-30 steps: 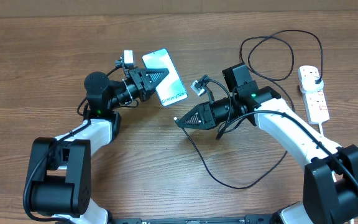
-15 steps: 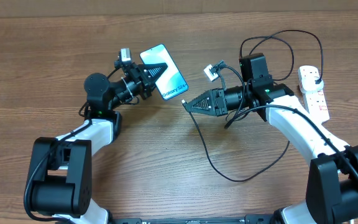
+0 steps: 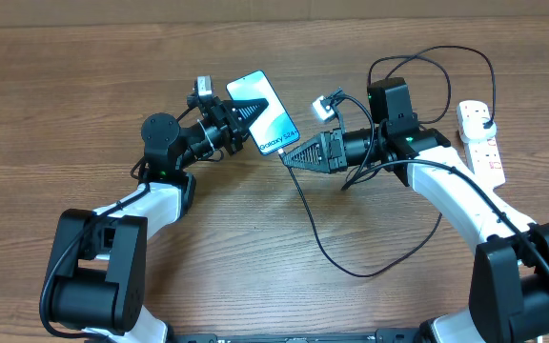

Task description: Plug charger to phone and switch on socket

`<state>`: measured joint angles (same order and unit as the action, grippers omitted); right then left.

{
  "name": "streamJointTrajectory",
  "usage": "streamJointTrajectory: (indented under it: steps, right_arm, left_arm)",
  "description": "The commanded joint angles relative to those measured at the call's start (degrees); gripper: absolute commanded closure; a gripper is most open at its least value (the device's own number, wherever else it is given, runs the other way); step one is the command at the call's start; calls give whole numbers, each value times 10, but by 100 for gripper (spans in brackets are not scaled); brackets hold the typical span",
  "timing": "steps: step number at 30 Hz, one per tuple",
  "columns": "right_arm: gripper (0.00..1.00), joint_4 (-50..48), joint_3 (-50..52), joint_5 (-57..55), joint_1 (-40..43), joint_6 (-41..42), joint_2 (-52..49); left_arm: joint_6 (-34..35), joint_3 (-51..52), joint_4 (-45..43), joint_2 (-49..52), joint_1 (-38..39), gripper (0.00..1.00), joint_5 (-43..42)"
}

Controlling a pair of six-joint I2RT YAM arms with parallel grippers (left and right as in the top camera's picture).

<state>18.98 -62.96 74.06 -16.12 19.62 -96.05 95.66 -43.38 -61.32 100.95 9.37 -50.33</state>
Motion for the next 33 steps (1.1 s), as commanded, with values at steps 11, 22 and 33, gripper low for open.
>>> streamJointTrajectory:
  steps: [11,22,33]
  right_arm:
    - [96,-5,3,-7,10,30,19]
    - [96,-5,3,-7,21,31,19]
    - [96,-5,3,-7,19,44,19]
  left_arm:
    - [-16,-3,-7,-9,0,96,-16]
    - [-18,-3,-4,-9,0,96,-17]
    - [-36,-3,-1,-9,0,95,-7]
